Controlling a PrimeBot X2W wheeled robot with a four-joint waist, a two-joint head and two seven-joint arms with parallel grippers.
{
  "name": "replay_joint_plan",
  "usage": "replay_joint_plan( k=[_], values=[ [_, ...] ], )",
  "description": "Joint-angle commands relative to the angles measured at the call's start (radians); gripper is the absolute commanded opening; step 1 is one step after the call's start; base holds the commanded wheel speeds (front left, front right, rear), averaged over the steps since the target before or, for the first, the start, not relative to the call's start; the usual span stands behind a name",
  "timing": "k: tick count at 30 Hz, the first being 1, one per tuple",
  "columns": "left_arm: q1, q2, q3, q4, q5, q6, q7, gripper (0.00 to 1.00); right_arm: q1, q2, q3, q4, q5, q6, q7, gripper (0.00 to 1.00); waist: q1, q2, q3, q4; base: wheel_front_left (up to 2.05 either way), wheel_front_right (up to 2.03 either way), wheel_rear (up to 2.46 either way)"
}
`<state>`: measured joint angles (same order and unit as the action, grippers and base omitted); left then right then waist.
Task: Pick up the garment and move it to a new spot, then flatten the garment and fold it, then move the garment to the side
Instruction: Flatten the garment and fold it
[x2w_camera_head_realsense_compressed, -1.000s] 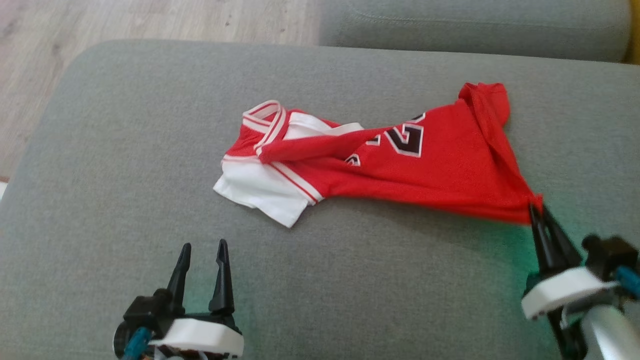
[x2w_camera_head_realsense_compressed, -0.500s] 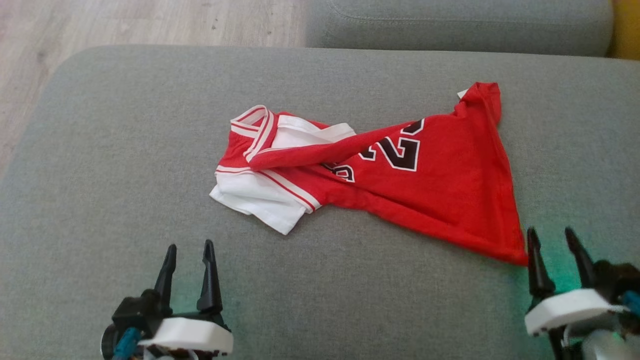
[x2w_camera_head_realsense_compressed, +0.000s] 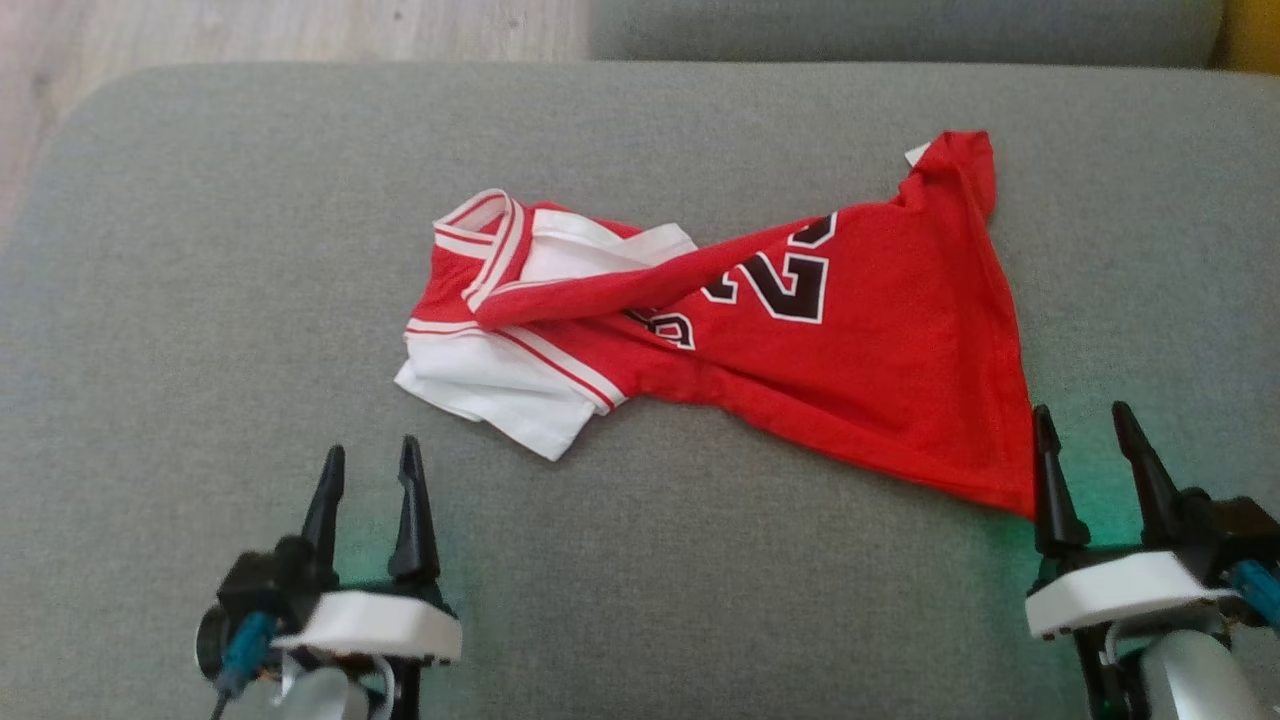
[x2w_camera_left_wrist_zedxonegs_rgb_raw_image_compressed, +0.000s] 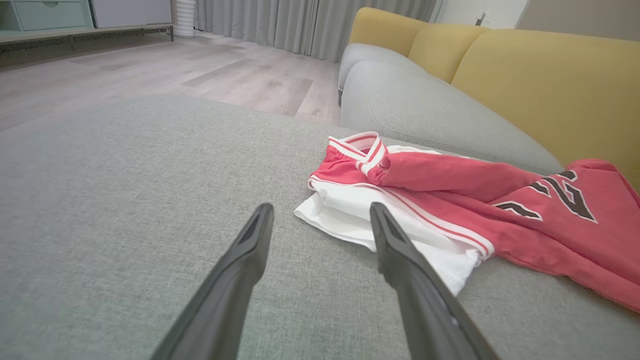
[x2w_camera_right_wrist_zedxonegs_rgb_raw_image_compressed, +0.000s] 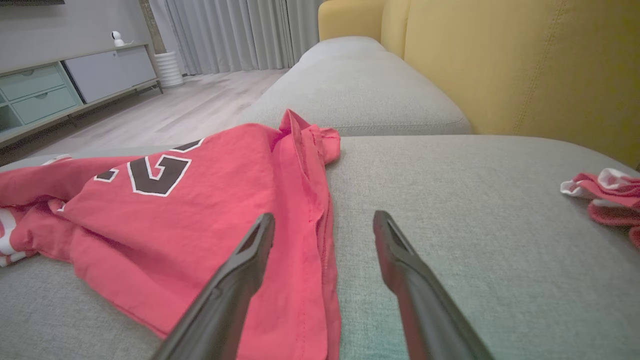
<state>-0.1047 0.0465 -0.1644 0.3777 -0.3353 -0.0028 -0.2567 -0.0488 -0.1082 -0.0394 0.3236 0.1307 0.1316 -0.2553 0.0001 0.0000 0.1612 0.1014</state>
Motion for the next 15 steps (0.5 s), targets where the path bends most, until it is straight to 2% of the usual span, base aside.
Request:
replay_joint_plan(
  k=[1, 9, 15],
  values=[
    [-0.051, 0.004, 0.036, -0.014, -0.01, 0.005, -0.005, 1.0, -0.03, -0.011, 0.027, -0.037, -0.005, -0.001, -0.006, 1.0, -0.0001, 0.0, 0.021, -0.013, 0.0, 0.0, 0.0],
    [-0.187, 0.004, 0.066, 0.142, -0.041, -0.006, -0.005, 1.0, -0.096, -0.022, 0.072, -0.075, 0.016, -0.001, -0.006, 1.0, -0.0001, 0.0, 0.11, -0.075, 0.0, 0.0, 0.0],
    [-0.261, 0.004, 0.105, 0.247, -0.022, -0.001, -0.005, 1.0, -0.129, -0.031, 0.08, -0.099, 0.03, -0.001, -0.006, 1.0, -0.0001, 0.0, 0.156, -0.113, 0.0, 0.0, 0.0]
  ],
)
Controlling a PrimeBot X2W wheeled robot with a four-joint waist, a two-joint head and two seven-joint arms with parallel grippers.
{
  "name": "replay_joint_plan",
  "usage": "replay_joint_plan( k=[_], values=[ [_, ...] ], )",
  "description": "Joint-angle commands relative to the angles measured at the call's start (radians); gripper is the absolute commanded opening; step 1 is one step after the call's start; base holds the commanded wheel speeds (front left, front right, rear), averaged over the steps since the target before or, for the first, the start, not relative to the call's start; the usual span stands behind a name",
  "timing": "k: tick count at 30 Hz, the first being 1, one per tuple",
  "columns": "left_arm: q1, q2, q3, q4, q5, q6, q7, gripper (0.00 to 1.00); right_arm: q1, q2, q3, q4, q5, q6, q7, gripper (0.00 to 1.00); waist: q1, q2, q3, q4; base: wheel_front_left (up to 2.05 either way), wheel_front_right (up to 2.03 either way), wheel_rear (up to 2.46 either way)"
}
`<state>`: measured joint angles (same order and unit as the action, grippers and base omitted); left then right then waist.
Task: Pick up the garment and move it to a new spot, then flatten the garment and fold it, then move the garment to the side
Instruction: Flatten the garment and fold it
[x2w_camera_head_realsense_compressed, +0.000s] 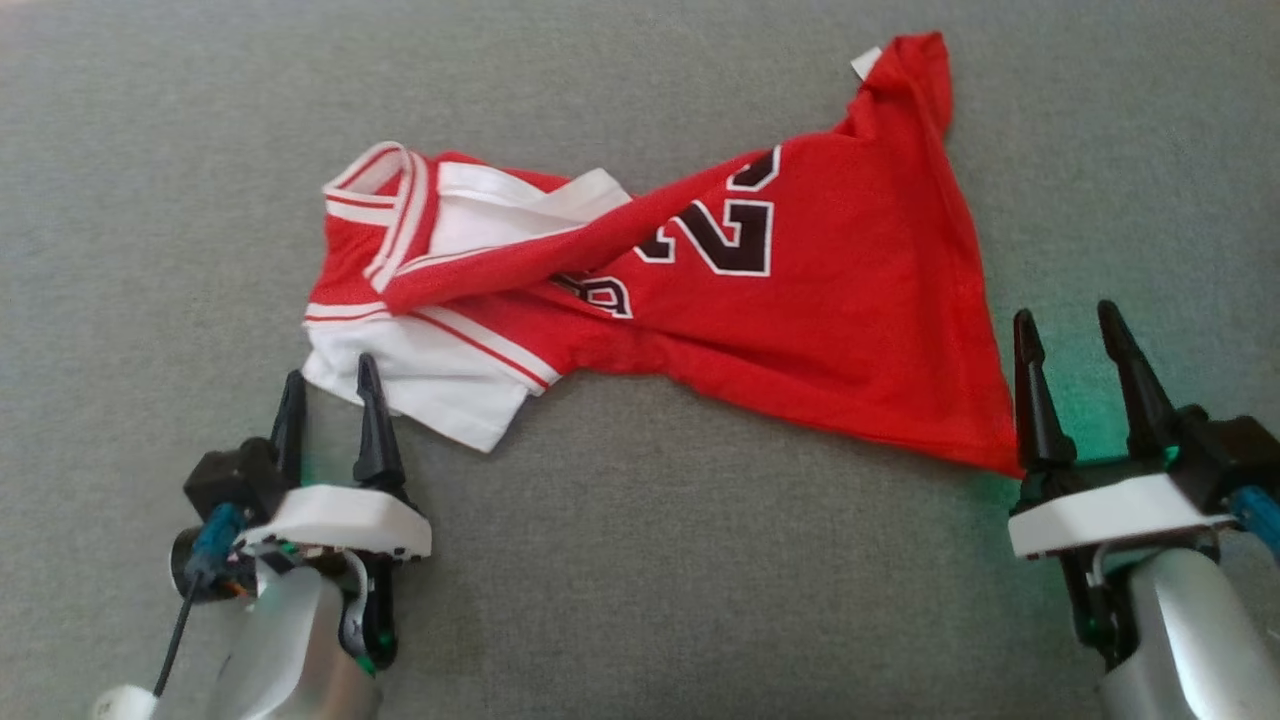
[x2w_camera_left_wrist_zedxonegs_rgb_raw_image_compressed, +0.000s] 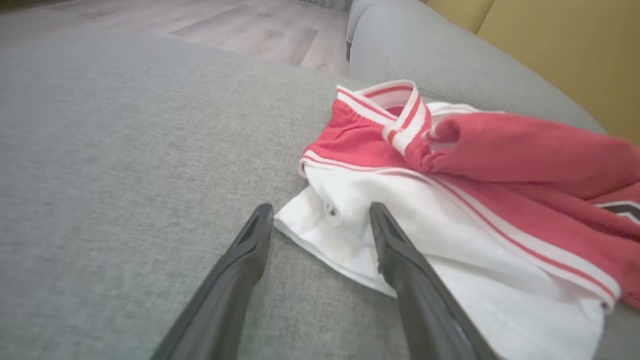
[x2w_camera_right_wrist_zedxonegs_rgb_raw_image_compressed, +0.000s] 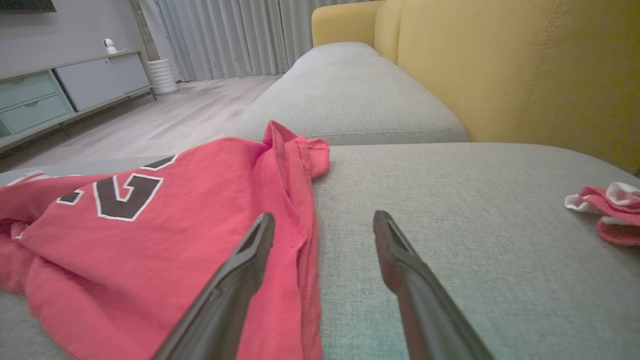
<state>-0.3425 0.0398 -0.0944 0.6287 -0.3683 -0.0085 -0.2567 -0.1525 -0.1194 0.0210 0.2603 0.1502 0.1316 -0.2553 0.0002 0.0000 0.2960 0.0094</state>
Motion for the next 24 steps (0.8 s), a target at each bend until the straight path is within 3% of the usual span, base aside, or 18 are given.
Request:
replay_joint_plan(
  k=[1, 14, 24],
  values=[
    [-0.032, 0.01, 0.039, 0.013, 0.02, 0.005, -0.005, 1.0, -0.029, -0.02, 0.019, -0.038, 0.012, -0.001, -0.006, 1.0, -0.0002, 0.0, 0.025, -0.025, 0.0, 0.0, 0.0],
    [-0.047, 0.01, 0.06, 0.099, 0.078, -0.017, -0.005, 1.0, -0.04, -0.016, 0.007, -0.043, 0.023, -0.001, -0.006, 1.0, -0.0002, 0.0, 0.029, -0.03, 0.0, 0.0, 0.0],
    [0.033, 0.01, 0.043, 0.09, 0.065, -0.064, -0.005, 1.0, -0.033, -0.011, 0.016, -0.024, 0.031, -0.001, -0.006, 1.0, -0.0002, 0.0, -0.005, -0.038, 0.0, 0.0, 0.0]
  ],
)
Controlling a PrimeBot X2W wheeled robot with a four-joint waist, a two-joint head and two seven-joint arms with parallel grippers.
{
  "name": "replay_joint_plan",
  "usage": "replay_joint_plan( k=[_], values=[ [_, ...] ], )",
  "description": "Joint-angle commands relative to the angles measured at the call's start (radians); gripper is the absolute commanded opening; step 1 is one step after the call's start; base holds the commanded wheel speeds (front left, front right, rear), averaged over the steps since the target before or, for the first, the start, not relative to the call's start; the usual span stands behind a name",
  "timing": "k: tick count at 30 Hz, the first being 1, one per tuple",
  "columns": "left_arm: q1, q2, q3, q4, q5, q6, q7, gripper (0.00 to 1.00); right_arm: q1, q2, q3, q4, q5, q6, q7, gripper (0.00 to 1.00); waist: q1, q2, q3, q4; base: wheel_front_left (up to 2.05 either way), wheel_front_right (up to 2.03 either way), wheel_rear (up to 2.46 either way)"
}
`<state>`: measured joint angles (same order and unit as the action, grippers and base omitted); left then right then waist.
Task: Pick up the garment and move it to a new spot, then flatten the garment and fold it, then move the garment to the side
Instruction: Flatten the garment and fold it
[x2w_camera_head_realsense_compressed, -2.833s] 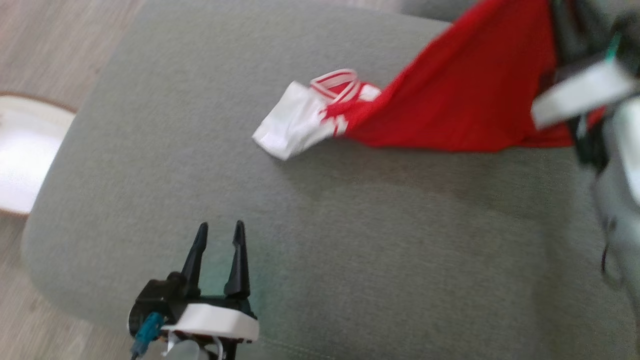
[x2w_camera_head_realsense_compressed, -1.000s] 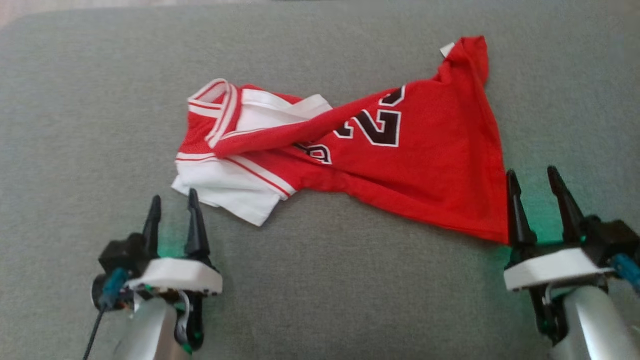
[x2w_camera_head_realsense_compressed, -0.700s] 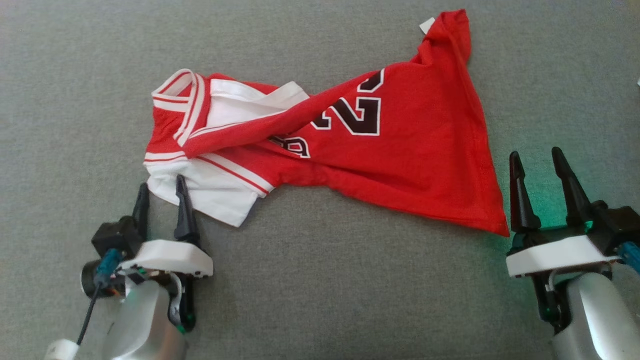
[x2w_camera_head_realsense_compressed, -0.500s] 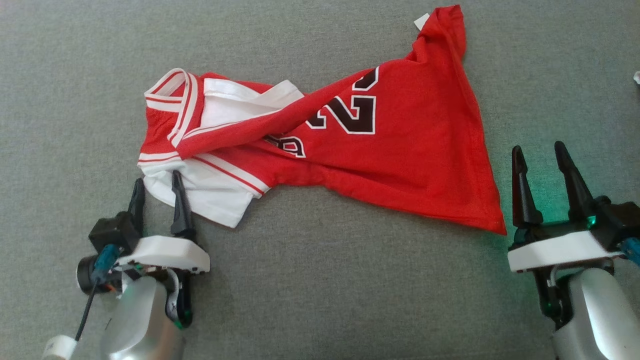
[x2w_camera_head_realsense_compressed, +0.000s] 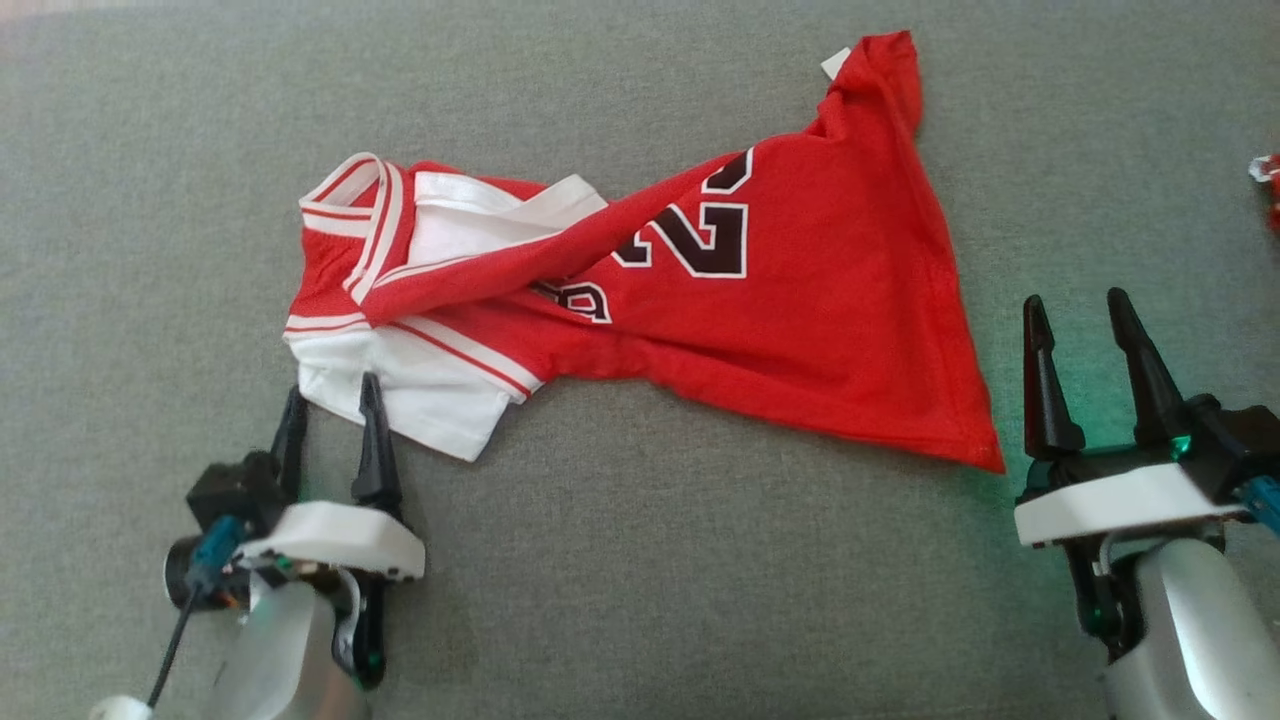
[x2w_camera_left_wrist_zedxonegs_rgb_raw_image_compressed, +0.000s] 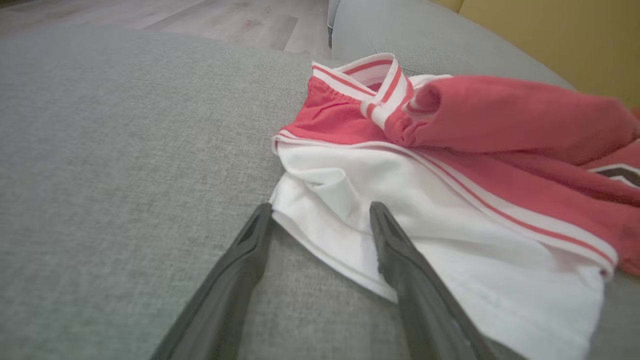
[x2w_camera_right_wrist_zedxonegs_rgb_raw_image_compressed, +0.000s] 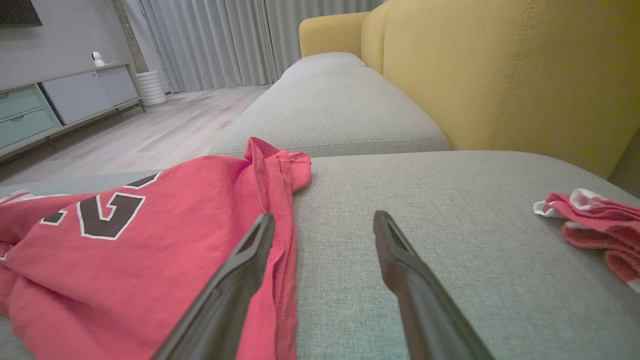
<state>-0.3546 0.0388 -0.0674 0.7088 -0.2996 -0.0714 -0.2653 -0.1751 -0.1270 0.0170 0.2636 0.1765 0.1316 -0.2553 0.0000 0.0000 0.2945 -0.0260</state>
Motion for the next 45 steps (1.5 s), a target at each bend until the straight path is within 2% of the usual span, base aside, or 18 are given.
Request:
replay_joint_plan(
  k=[1, 7, 8, 9, 10, 15, 20, 25, 26, 27, 30, 36, 40, 45],
  values=[
    [0.053, 0.011, 0.016, 0.011, -0.006, -0.002, 0.003, 1.0, -0.008, -0.002, 0.02, -0.025, 0.005, -0.001, -0.006, 1.0, 0.0, 0.0, -0.006, -0.004, 0.0, 0.0, 0.0],
    [0.069, 0.011, 0.014, 0.041, -0.015, 0.0, 0.003, 1.0, 0.001, 0.0, 0.017, -0.017, 0.007, -0.001, -0.006, 1.0, 0.0, 0.0, -0.016, -0.008, 0.0, 0.0, 0.0],
    [0.067, 0.011, 0.012, 0.051, -0.014, 0.0, 0.003, 0.62, 0.002, 0.0, 0.017, -0.016, 0.007, -0.001, -0.006, 1.0, 0.0, 0.0, -0.017, -0.007, 0.0, 0.0, 0.0],
    [0.064, 0.011, 0.008, 0.061, -0.013, 0.001, 0.003, 0.12, 0.004, 0.002, 0.015, -0.015, 0.006, -0.001, -0.006, 1.0, 0.0, 0.0, -0.02, -0.006, 0.0, 0.0, 0.0],
    [0.062, 0.011, 0.007, 0.068, -0.015, 0.003, 0.003, 0.0, 0.005, 0.003, 0.013, -0.014, 0.004, -0.001, -0.006, 1.0, 0.0, 0.0, -0.024, -0.004, 0.0, 0.0, 0.0],
    [0.067, 0.011, 0.016, 0.069, -0.024, 0.02, 0.003, 0.0, 0.016, 0.009, 0.012, -0.005, 0.001, -0.001, -0.006, 1.0, 0.0, 0.0, -0.066, 0.015, 0.0, 0.0, 0.0],
    [0.124, 0.011, 0.042, -0.029, -0.018, 0.055, 0.003, 0.0, 0.037, 0.02, 0.015, 0.014, 0.003, -0.001, -0.006, 1.0, 0.0, 0.0, -0.129, 0.046, 0.0, 0.0, 0.0],
    [0.212, 0.011, 0.043, -0.125, -0.017, 0.071, 0.003, 0.02, 0.063, 0.038, 0.03, 0.043, -0.001, -0.001, -0.006, 1.0, 0.0, 0.0, -0.181, 0.073, 0.0, 0.0, 0.0],
    [0.225, 0.011, 0.043, -0.145, -0.013, 0.076, 0.003, 0.46, 0.068, 0.041, 0.033, 0.049, -0.004, -0.001, -0.006, 1.0, 0.0, 0.0, -0.187, 0.078, 0.0, 0.0, 0.0],
    [0.238, 0.011, 0.042, -0.159, -0.01, 0.078, 0.003, 1.0, 0.073, 0.044, 0.035, 0.056, -0.008, -0.001, -0.006, 1.0, 0.0, 0.0, -0.192, 0.082, 0.0, 0.0, 0.0],
    [0.258, 0.011, 0.042, -0.207, 0.013, 0.088, 0.003, 1.0, 0.079, 0.049, 0.041, 0.069, -0.013, -0.001, -0.006, 1.0, 0.0, 0.0, -0.199, 0.089, 0.0, 0.0, 0.0],
    [0.304, 0.011, 0.053, -0.352, 0.134, 0.103, 0.003, 1.0, 0.09, 0.058, 0.052, 0.079, -0.039, -0.001, -0.006, 1.0, 0.0, 0.0, -0.22, 0.091, 0.0, 0.0, 0.0],
    [0.322, 0.011, 0.053, -0.373, 0.173, 0.104, 0.003, 1.0, 0.091, 0.063, 0.058, 0.086, -0.046, -0.001, -0.006, 1.0, 0.0, 0.0, -0.23, 0.08, 0.0, 0.0, 0.0],
    [0.333, 0.011, 0.06, -0.367, 0.171, 0.104, 0.003, 1.0, 0.1, 0.069, 0.061, 0.095, -0.046, -0.001, -0.006, 1.0, 0.0, 0.0, -0.244, 0.075, 0.0, 0.0, 0.0]
  ],
)
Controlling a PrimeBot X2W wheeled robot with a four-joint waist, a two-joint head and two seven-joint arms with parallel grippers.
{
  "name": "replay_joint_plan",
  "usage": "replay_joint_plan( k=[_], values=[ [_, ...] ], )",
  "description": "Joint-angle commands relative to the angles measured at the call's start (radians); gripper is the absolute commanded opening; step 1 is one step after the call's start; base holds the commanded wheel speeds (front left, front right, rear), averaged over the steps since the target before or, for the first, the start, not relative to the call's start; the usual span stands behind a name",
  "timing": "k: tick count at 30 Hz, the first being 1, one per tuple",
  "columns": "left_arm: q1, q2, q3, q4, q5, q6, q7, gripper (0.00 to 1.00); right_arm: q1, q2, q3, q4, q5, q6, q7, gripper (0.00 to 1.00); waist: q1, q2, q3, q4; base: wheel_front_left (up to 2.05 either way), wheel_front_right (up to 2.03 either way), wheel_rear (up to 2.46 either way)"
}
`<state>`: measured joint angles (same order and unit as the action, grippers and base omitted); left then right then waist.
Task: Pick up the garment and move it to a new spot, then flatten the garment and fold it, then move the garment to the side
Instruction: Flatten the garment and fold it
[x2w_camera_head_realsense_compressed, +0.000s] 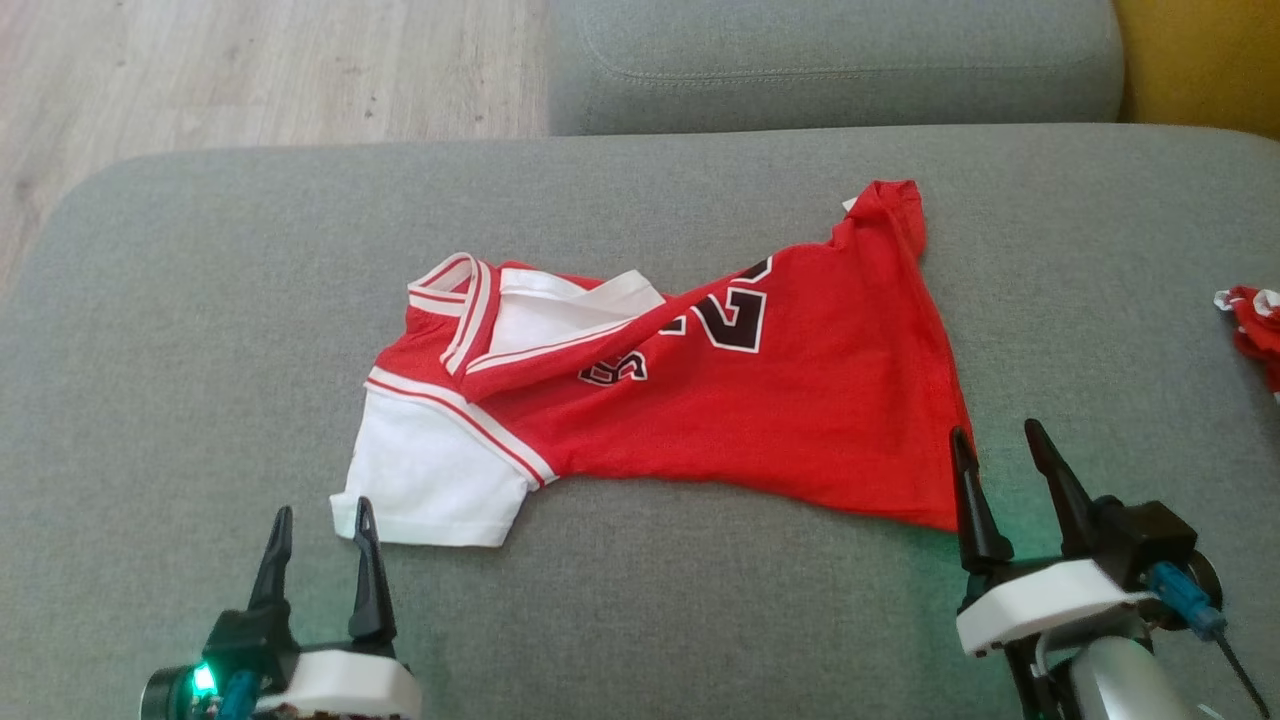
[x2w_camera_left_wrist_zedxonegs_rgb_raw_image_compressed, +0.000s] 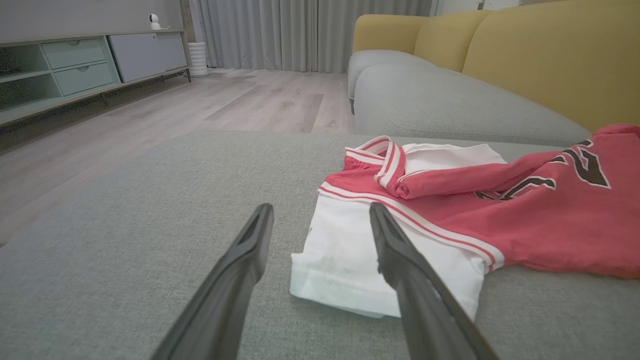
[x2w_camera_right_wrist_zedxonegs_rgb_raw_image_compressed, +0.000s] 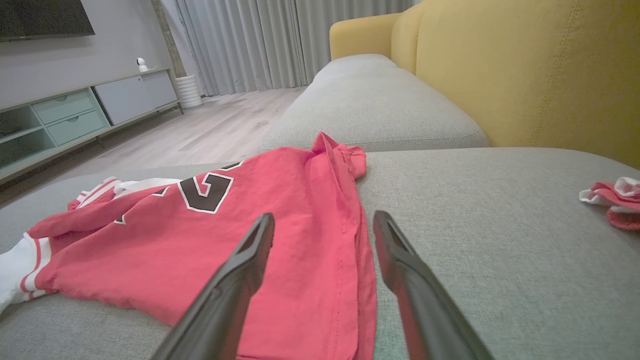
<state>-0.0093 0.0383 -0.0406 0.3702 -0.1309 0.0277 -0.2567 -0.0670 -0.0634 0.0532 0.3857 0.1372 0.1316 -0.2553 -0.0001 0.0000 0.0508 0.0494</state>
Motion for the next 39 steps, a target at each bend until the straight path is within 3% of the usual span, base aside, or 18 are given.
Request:
replay_joint_plan(
  k=[1, 16, 24, 25, 26, 27, 28, 29, 30, 39],
  values=[
    [-0.011, 0.012, 0.035, -0.027, 0.001, 0.005, -0.005, 1.0, -0.007, 0.006, 0.026, -0.028, -0.006, -0.001, -0.006, 1.0, 0.0001, 0.0, 0.001, -0.001, 0.0, 0.0, 0.0],
    [-0.148, 0.012, 0.069, 0.124, -0.084, -0.032, -0.005, 1.0, -0.073, -0.019, 0.043, 0.023, 0.001, -0.001, -0.006, 1.0, 0.0001, 0.0, 0.149, -0.021, 0.0, 0.0, 0.0],
    [-0.204, 0.012, 0.059, 0.301, -0.11, -0.061, -0.005, 1.0, -0.083, -0.041, 0.04, 0.071, -0.011, -0.001, -0.006, 1.0, 0.0001, 0.0, 0.188, -0.041, 0.0, 0.0, 0.0],
    [-0.21, 0.012, 0.051, 0.335, -0.119, -0.067, -0.005, 0.81, -0.081, -0.044, 0.043, 0.079, -0.014, -0.001, -0.006, 1.0, 0.0001, 0.0, 0.19, -0.041, 0.0, 0.0, 0.0],
    [-0.217, 0.012, 0.044, 0.363, -0.13, -0.072, -0.005, 0.52, -0.078, -0.046, 0.045, 0.087, -0.016, -0.001, -0.006, 1.0, 0.0001, 0.0, 0.192, -0.041, 0.0, 0.0, 0.0],
    [-0.224, 0.012, 0.036, 0.384, -0.137, -0.075, -0.005, 0.36, -0.074, -0.048, 0.049, 0.094, -0.019, -0.001, -0.006, 1.0, 0.0001, 0.0, 0.192, -0.041, 0.0, 0.0, 0.0],
    [-0.224, 0.012, 0.036, 0.384, -0.137, -0.075, -0.005, 0.36, -0.074, -0.048, 0.049, 0.094, -0.019, -0.001, -0.006, 1.0, 0.0001, 0.0, 0.192, -0.041, 0.0, 0.0, 0.0],
    [-0.228, 0.012, 0.027, 0.403, -0.142, -0.078, -0.005, 0.07, -0.069, -0.05, 0.053, 0.105, -0.023, -0.001, -0.006, 1.0, 0.0001, 0.0, 0.192, -0.041, 0.0, 0.0, 0.0],
    [-0.232, 0.012, 0.019, 0.419, -0.149, -0.08, -0.005, 0.0, -0.065, -0.051, 0.059, 0.116, -0.023, -0.001, -0.006, 1.0, 0.0001, 0.0, 0.192, -0.04, 0.0, 0.0, 0.0],
    [-0.214, 0.012, -0.031, 0.443, -0.179, -0.076, -0.005, 0.0, -0.003, -0.079, 0.198, 0.207, 0.031, -0.001, -0.006, 1.0, 0.0001, 0.0, 0.166, -0.015, 0.0, 0.0, 0.0]
  ],
)
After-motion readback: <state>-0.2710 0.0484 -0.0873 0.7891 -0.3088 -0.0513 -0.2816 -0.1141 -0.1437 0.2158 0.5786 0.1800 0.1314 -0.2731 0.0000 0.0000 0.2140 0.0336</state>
